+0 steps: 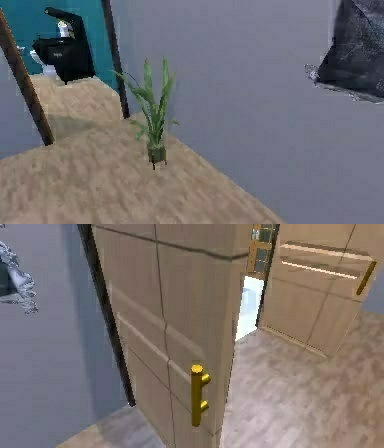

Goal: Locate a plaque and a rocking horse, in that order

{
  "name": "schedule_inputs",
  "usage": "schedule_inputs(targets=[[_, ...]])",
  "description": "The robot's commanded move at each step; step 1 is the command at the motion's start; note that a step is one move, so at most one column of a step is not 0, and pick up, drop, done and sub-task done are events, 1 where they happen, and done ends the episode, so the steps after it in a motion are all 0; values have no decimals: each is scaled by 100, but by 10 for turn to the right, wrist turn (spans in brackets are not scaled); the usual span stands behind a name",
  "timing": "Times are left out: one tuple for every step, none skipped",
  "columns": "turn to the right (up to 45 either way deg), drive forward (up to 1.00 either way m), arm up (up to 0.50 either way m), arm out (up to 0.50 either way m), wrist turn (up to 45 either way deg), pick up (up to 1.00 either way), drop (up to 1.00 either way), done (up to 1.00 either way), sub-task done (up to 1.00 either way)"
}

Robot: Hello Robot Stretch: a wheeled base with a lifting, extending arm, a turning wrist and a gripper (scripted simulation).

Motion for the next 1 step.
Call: schedule_inputs(targets=[[450,0,0,0,0,0,0,0,0]])
